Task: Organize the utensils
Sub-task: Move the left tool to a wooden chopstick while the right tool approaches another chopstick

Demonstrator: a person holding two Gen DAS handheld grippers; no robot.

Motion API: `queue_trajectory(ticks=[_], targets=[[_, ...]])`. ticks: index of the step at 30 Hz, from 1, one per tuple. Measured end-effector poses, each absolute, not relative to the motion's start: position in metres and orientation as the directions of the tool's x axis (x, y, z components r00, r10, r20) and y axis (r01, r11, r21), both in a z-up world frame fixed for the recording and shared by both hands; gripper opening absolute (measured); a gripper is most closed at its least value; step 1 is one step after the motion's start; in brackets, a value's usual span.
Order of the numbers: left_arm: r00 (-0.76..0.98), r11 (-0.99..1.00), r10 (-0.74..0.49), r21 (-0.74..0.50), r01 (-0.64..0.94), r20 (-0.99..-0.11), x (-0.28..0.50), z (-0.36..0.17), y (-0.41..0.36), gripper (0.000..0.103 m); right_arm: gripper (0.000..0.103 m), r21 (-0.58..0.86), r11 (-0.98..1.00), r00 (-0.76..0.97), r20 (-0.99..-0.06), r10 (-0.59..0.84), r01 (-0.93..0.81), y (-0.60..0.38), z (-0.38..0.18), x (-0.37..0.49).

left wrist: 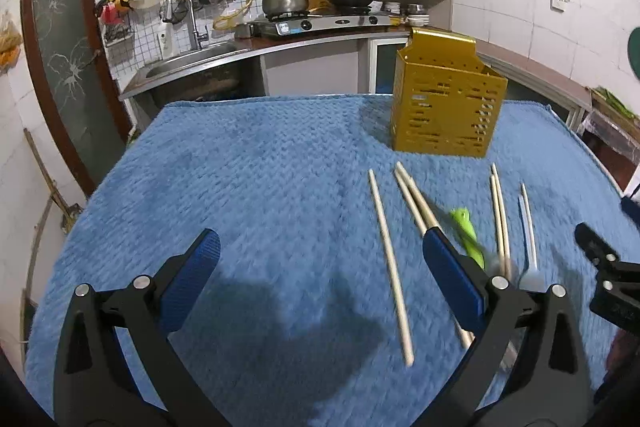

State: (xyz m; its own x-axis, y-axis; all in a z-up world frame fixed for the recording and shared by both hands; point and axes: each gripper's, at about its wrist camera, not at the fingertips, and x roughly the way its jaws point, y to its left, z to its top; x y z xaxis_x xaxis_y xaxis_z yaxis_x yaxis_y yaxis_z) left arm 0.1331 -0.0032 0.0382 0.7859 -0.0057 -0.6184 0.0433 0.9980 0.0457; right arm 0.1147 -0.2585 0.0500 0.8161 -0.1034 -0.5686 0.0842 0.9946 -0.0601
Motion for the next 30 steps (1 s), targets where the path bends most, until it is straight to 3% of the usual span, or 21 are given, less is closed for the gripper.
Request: queue_trajectory(ticks=[3,15,18,22,25,27,30], targets=[[0.774,0.996,-0.008,0.061,0.059,-0.634,0.152,0.035,-0.012,0.098,0.099,-0.008,0.993,0.792,-0.603,-0.096,0.115,-0.269,0.040,0.139],[0.714,0.997,-0.011,0.051,0.066,-0.700,0.217,0.004,-0.025,0.097,0.099,-0.051,0.978,0.719,-0.671,-0.182,0.201,-0.288,0.011,0.198],[0.695,0.997,-0.018,0.038,0.065,-0.719,0.226,-0.002,-0.026,0.089,0.098,-0.042,0.979,0.705,-0.688,-0.174,0.201,-0.291,0.004,0.203],[0.662,0.997,-0.025,0.031,0.072,-0.749,0.237,-0.011,-0.030,0.078,0.076,-0.029,0.982,0.679,-0.718,-0.152,0.189,-0.293,-0.005,0.211],[0.638,0.997,-0.041,0.012,0.079,-0.769,0.242,-0.017,-0.031,0.069,0.065,-0.016,0.983,0.661,-0.738,-0.135,0.183,-0.294,-0.012,0.215],[0.627,0.996,-0.042,0.015,0.084,-0.778,0.245,-0.021,-0.032,0.057,0.054,0.001,0.983,0.647,-0.754,-0.118,0.181,-0.296,-0.016,0.218],[0.598,0.995,-0.051,0.008,0.096,-0.800,0.250,-0.027,-0.034,0.044,0.048,0.038,0.983,0.636,-0.767,-0.086,0.178,-0.299,-0.019,0.222]])
